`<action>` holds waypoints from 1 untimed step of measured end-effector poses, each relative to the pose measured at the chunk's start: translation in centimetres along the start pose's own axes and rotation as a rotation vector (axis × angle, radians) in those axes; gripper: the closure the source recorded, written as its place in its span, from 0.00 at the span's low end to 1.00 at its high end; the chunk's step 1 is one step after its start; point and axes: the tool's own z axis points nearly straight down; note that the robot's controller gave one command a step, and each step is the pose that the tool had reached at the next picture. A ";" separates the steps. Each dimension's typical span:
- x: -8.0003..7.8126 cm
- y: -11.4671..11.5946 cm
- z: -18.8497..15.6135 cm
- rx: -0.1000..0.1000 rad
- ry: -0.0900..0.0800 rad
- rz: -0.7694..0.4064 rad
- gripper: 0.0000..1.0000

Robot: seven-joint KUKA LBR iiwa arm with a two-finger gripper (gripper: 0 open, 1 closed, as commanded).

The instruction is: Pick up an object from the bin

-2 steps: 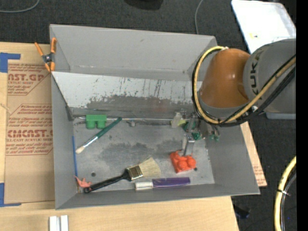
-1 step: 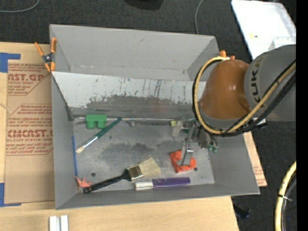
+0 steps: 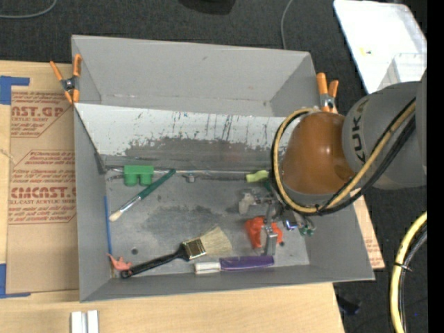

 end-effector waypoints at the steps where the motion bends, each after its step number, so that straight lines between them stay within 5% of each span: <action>1: 0.8 -0.1 2.1 -0.002 0.003 0.002 0.00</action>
Offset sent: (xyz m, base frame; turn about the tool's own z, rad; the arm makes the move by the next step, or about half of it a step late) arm -0.0365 -0.0219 -0.0191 -0.1595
